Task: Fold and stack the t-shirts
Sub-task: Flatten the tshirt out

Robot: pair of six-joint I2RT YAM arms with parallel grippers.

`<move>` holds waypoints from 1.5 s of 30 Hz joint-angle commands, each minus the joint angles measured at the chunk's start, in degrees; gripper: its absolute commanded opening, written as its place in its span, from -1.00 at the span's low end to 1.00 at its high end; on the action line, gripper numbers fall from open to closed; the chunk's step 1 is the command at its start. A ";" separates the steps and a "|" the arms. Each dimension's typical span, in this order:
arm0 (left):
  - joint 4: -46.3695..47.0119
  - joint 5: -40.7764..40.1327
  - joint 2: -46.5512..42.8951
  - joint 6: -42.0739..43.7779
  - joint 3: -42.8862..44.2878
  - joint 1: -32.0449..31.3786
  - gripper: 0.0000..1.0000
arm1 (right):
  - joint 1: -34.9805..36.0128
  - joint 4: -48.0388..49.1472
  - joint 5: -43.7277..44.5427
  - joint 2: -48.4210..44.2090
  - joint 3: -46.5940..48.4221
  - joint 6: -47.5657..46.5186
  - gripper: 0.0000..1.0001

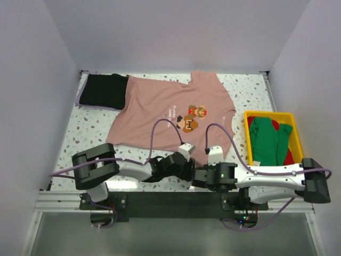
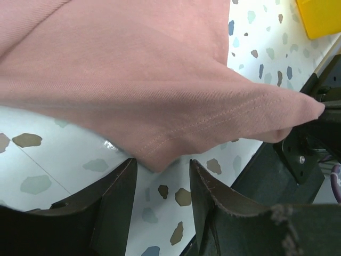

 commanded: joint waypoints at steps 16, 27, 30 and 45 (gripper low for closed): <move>-2.81 -5.35 2.13 -2.13 4.34 -0.31 -0.67 | -0.11 1.87 1.09 -0.03 0.05 1.29 -0.97; -8.60 -6.32 -8.49 -5.30 0.30 -0.23 -1.00 | -0.11 1.25 1.71 -0.73 0.40 0.94 -0.77; -11.15 -6.58 -11.13 -5.91 -0.66 -0.23 -1.00 | -0.11 1.69 1.62 -0.73 0.40 0.59 -0.47; -23.03 -9.92 -18.62 -9.25 -4.97 -0.14 -1.00 | -0.11 14.42 -3.56 -7.59 -6.09 0.15 0.13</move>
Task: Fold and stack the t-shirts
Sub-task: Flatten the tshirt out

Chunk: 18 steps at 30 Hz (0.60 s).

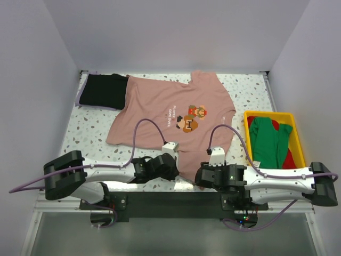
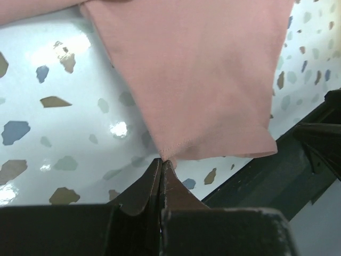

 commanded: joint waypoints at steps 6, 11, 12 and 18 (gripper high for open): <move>-6.48 -2.67 -1.19 -1.65 -0.43 0.12 -1.00 | 0.04 10.19 -1.80 3.96 -3.88 3.83 0.09; -6.13 -2.23 -0.23 -1.03 -0.51 0.30 -1.00 | -0.05 15.72 -4.25 4.22 -7.82 4.98 0.12; -6.04 -2.14 0.03 -0.95 -0.43 0.30 -1.00 | 0.04 18.00 -4.70 4.74 -8.36 5.24 0.13; -4.63 -1.44 1.18 -0.51 -0.25 0.30 -1.00 | 0.04 22.41 -6.28 8.35 -11.44 7.70 0.12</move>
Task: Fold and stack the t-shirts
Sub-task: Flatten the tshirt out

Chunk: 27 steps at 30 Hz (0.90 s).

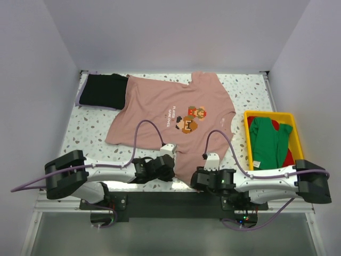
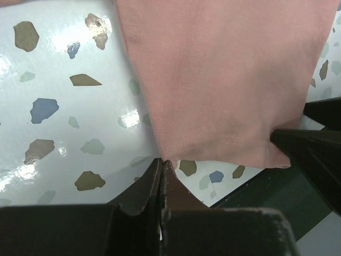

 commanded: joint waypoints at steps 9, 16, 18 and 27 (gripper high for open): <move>2.17 2.20 -0.03 0.83 -0.12 0.17 -1.00 | 0.04 -8.89 0.30 -10.61 -1.67 7.26 -0.97; 5.16 5.45 -1.52 0.22 -1.09 -0.01 -1.00 | 0.04 -15.07 -2.07 -20.13 -2.46 7.88 -0.99; 4.98 5.45 -2.39 0.13 -1.44 -0.01 -1.00 | 0.04 -15.68 -1.98 -20.13 -2.72 8.23 -0.90; -6.60 -0.07 -13.36 -1.80 -0.83 3.68 -0.03 | 0.13 -16.04 0.73 -20.75 1.48 6.30 -0.22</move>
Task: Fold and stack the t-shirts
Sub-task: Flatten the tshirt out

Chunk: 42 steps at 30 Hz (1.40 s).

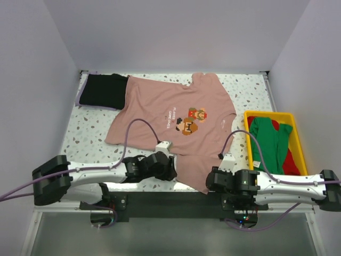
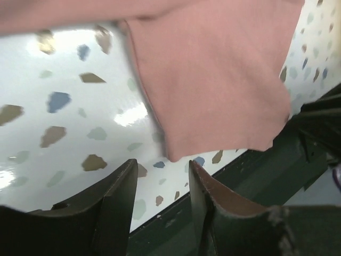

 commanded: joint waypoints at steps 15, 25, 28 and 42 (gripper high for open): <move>-19.60 -15.09 -8.13 11.07 13.35 44.96 -0.12 | -31.44 16.02 -6.54 4.01 9.96 -31.38 0.03; -12.03 -10.96 19.41 19.11 34.45 60.42 -0.13 | -46.15 32.98 -22.99 25.10 16.38 -40.19 -0.02; -7.36 -5.94 24.16 20.95 38.47 64.82 -0.10 | -46.15 36.06 -24.49 29.58 18.31 -41.50 -0.04; -6.37 -1.17 53.68 21.23 67.31 68.27 -0.13 | -46.15 40.11 -26.42 34.43 18.67 -44.75 -0.03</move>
